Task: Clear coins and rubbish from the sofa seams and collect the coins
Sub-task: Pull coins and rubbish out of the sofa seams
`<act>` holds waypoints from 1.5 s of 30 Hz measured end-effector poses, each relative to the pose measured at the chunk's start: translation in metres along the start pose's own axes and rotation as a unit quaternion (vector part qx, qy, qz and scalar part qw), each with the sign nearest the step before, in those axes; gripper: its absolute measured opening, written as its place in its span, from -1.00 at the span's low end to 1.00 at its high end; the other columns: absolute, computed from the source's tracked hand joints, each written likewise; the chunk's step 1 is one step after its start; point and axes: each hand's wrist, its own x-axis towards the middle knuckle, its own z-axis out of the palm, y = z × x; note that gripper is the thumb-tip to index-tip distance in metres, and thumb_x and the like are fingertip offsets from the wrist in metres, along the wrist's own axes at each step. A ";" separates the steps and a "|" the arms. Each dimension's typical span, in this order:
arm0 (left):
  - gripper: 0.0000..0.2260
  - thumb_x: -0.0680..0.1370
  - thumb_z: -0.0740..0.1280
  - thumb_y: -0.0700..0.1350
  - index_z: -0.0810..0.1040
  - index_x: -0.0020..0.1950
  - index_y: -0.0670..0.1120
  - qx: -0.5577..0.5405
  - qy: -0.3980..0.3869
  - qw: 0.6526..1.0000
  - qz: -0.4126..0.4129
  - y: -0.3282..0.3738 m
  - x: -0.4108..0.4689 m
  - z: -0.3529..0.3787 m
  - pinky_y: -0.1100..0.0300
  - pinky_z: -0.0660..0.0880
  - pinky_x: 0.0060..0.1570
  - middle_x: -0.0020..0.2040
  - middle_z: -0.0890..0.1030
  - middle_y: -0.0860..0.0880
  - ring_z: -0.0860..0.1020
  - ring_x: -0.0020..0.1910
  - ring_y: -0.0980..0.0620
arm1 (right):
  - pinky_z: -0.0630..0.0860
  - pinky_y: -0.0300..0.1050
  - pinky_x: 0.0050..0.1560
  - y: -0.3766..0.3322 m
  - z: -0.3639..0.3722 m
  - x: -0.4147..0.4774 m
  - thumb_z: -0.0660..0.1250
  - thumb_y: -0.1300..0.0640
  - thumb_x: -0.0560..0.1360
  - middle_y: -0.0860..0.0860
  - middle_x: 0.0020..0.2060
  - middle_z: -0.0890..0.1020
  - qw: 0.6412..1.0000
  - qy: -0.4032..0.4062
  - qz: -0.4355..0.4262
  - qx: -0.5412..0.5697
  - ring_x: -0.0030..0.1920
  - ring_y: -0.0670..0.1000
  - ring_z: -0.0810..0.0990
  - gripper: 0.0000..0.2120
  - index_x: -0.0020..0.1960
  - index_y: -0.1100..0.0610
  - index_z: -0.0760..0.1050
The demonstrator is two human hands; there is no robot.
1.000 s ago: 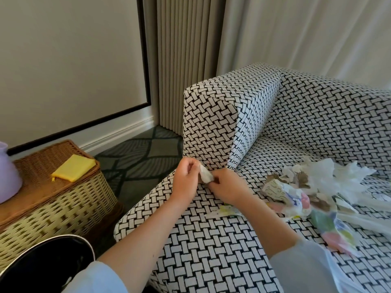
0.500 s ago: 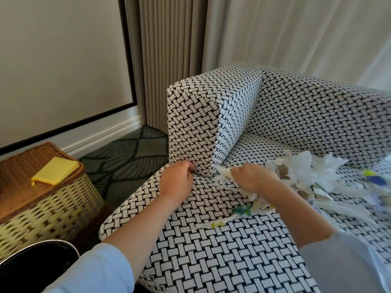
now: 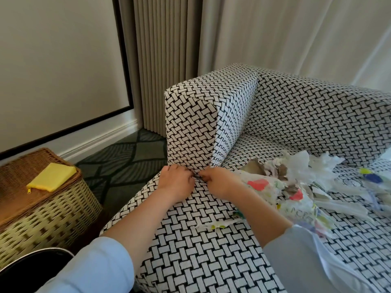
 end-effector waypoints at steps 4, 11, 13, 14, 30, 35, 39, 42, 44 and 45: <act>-0.63 0.57 0.01 0.03 0.61 0.06 0.05 -0.027 0.008 1.000 0.004 -0.003 0.005 0.006 0.02 0.22 0.18 0.08 0.54 0.01 0.39 0.15 -0.01 | 0.43 -0.05 0.23 0.006 0.017 0.009 0.08 0.21 0.57 -0.01 0.24 0.57 0.999 0.009 0.013 -0.033 0.18 0.07 0.52 -0.49 0.43 -0.20 0.35; -0.69 0.56 0.04 -0.03 0.56 -0.20 0.06 -0.049 0.062 0.996 0.031 -0.006 0.002 0.011 0.07 0.17 0.22 -0.15 0.46 0.14 0.41 0.03 0.06 | 0.12 0.13 0.43 0.003 0.017 0.037 0.03 0.11 0.57 0.00 0.34 0.50 0.993 -0.049 0.026 -0.107 0.35 0.07 0.41 -0.54 0.42 -0.17 0.38; -0.69 0.56 0.05 -0.04 0.55 -0.21 0.06 -0.047 0.063 0.996 0.034 -0.006 0.001 0.009 0.07 0.17 0.21 -0.17 0.43 0.15 0.41 0.03 0.07 | 0.28 0.13 0.33 -0.004 0.016 0.048 0.04 0.10 0.58 0.03 0.25 0.53 0.988 -0.074 0.045 -0.130 0.25 0.10 0.47 -0.62 0.31 -0.01 0.46; -0.70 0.55 0.05 -0.05 0.55 -0.22 0.05 -0.045 0.065 0.996 0.035 -0.006 0.001 0.009 0.08 0.17 0.21 -0.18 0.44 0.15 0.42 0.02 0.08 | 0.36 0.11 0.28 -0.007 0.017 0.054 0.05 0.10 0.58 0.05 0.19 0.55 0.986 -0.091 0.054 -0.130 0.19 0.10 0.49 -0.67 0.24 0.07 0.48; -0.70 0.57 0.07 -0.09 0.56 -0.22 -0.06 -0.035 0.023 0.999 0.019 -0.012 0.007 -0.008 0.12 0.42 -0.04 -0.12 0.60 -0.01 0.51 -0.10 -0.03 | -0.11 0.29 0.51 0.002 0.019 0.049 -0.12 0.14 0.64 0.16 0.45 0.36 0.990 -0.121 0.032 -0.070 0.51 0.18 0.19 -0.62 0.23 0.21 0.41; -0.67 0.64 0.03 -0.13 0.60 -0.03 -0.07 0.061 -0.090 0.994 0.018 -0.004 0.020 -0.016 0.12 0.40 -0.13 -0.01 0.61 -0.03 0.50 -0.07 -0.03 | -0.24 0.26 0.51 0.005 0.024 0.049 -0.13 0.08 0.62 0.11 0.47 0.35 0.993 -0.097 0.003 -0.066 0.53 0.15 0.15 -0.57 0.27 0.15 0.44; -0.68 0.63 0.04 -0.09 0.55 0.18 -0.10 0.038 -0.190 0.981 -0.025 0.000 0.043 -0.023 0.15 0.41 0.01 0.15 0.57 -0.05 0.49 0.07 -0.04 | -0.26 0.27 0.50 0.007 0.023 0.050 -0.09 0.09 0.62 0.10 0.45 0.37 0.993 -0.100 0.002 -0.057 0.52 0.15 0.16 -0.57 0.31 0.15 0.43; -0.66 0.61 0.04 -0.07 0.52 0.22 -0.12 0.020 -0.222 0.975 -0.026 -0.004 0.047 -0.022 0.17 0.35 0.16 0.24 0.54 -0.09 0.46 0.16 -0.05 | -0.24 0.27 0.50 0.006 0.020 0.049 -0.08 0.12 0.62 0.09 0.44 0.39 0.993 -0.105 0.005 -0.048 0.51 0.13 0.18 -0.59 0.27 0.14 0.47; -0.62 0.62 0.01 -0.06 0.49 0.31 -0.09 0.031 -0.220 0.975 -0.009 -0.008 0.043 -0.017 0.11 0.26 0.34 0.34 0.49 -0.07 0.40 0.32 -0.05 | -0.23 0.27 0.51 0.005 0.019 0.048 -0.10 0.14 0.63 0.09 0.45 0.38 0.993 -0.108 0.006 -0.049 0.51 0.13 0.18 -0.58 0.28 0.14 0.47; -0.60 0.62 -0.01 -0.06 0.46 0.37 -0.06 0.035 -0.210 0.977 0.002 -0.010 0.041 -0.014 0.09 0.22 0.38 0.38 0.46 -0.05 0.36 0.37 -0.05 | -0.23 0.26 0.51 0.005 0.018 0.047 -0.11 0.14 0.64 0.09 0.46 0.36 0.993 -0.106 0.006 -0.049 0.52 0.13 0.17 -0.57 0.30 0.14 0.46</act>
